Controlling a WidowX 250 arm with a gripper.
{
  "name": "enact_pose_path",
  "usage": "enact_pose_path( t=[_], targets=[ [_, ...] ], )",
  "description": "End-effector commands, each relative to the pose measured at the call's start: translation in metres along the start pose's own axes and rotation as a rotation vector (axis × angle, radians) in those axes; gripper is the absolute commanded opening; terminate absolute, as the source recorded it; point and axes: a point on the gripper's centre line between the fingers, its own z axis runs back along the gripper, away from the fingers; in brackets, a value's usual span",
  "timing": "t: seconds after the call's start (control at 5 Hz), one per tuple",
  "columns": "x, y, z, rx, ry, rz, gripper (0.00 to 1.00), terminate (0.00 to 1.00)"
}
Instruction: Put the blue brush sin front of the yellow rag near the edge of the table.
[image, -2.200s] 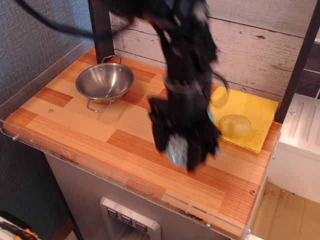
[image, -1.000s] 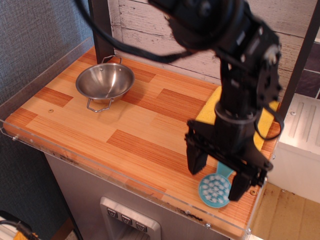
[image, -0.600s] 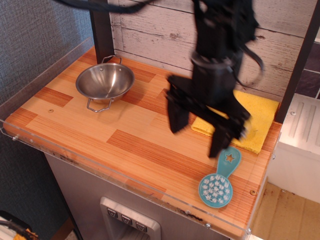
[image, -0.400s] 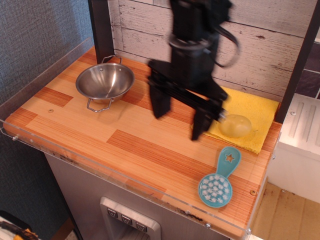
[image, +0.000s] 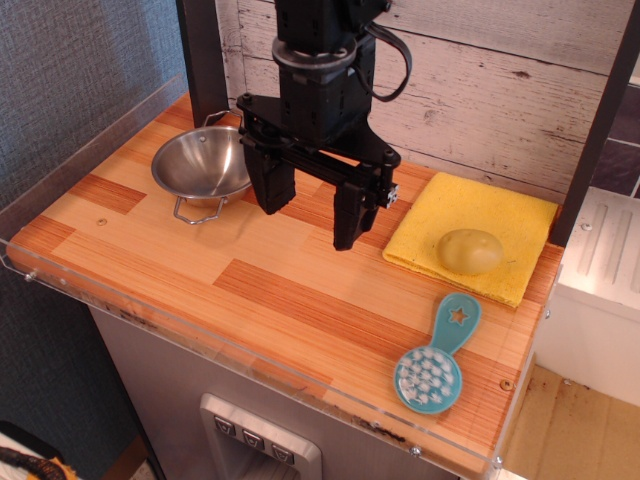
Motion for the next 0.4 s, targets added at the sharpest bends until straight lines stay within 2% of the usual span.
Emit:
enact_pose_path(
  t=[0.0, 0.2],
  targets=[
    [-0.0027, 0.0079, 0.0112, 0.004, -0.054, 0.017, 1.0, 0.0],
    [-0.0027, 0.0079, 0.0112, 0.004, -0.054, 0.017, 1.0, 1.0]
  ],
)
